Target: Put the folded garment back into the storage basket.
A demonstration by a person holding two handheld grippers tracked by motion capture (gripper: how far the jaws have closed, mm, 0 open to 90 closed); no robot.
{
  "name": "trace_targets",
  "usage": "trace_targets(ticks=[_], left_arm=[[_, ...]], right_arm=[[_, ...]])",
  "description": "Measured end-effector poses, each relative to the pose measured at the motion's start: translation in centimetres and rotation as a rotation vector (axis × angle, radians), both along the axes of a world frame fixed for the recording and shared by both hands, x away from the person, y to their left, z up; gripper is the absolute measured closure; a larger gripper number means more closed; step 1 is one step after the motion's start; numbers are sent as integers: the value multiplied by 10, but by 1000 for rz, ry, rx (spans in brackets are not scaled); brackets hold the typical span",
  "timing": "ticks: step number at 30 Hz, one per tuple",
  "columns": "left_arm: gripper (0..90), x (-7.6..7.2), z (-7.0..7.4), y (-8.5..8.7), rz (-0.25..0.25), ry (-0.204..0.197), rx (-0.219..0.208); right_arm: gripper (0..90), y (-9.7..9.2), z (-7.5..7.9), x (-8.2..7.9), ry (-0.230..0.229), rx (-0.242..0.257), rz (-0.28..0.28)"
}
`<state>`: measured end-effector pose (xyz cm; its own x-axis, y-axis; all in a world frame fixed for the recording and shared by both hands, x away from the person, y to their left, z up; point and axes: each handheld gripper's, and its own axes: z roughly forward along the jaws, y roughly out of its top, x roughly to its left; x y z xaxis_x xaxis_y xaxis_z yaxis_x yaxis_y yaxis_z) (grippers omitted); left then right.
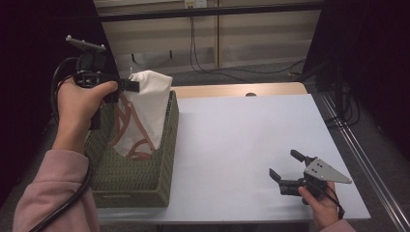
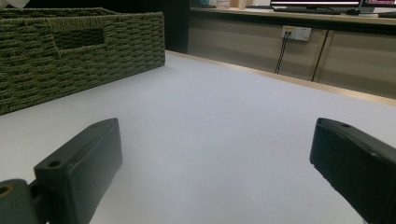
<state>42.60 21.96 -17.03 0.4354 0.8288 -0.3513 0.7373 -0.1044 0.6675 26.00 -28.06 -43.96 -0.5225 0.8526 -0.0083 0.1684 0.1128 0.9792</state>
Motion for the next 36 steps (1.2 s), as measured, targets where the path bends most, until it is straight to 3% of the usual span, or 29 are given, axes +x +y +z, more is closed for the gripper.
trace_targets(ticks=[1, 2, 4, 8, 9, 10, 11, 13, 15, 19, 20, 21, 23, 24, 25, 32, 36], left_arm=[[838, 0, -1, 3, -18, 7, 24], [838, -1, -3, 3, 3, 10, -3], [838, -1, -5, 7, -3, 7, 12], [838, -3, -11, 11, 17, 0, -1], [838, -4, -12, 12, 20, 3, 5], [838, -4, -13, 17, -24, 10, 50], [838, -5, -15, 14, 26, 10, 3], [838, -5, -18, 19, 4, 11, 35], [838, -7, -21, 20, 35, 9, 1], [838, -8, -28, 24, 47, 9, -4], [838, -8, -29, 29, 5, 18, 47], [838, -8, -31, 26, 53, 8, 2], [838, -9, -34, 27, 47, 11, 5], [838, -9, -35, 31, 3, 17, 50], [838, -10, -37, 27, 47, 16, -1], [838, -12, -51, 33, 58, 6, 1], [837, -12, -59, 36, 58, 20, 2]], right_arm=[[21, 0, 0, 0, 5, -2, -4], [21, 0, 0, 0, 5, -2, -4], [20, 0, 0, 0, 4, 2, -1], [20, -1, 0, 0, 2, -2, 1], [20, -1, 0, 0, 3, 1, 4], [20, -1, 0, 0, 3, 0, 3], [20, -1, 0, 0, 4, -3, 0], [20, -1, 0, 0, 3, -1, 1], [20, -1, 0, 0, 2, -3, 2], [20, 0, 0, 0, 4, -3, 1], [20, 0, 0, 0, 2, -3, 2], [20, 0, 0, 0, 2, -3, 1], [20, 0, 1, -1, 5, -6, -1], [21, 0, 1, -1, 0, -4, 2], [20, 0, 1, -1, 0, -5, 1], [20, 1, 0, -1, 4, -4, 5], [21, 1, 1, -1, 4, -5, 2]])
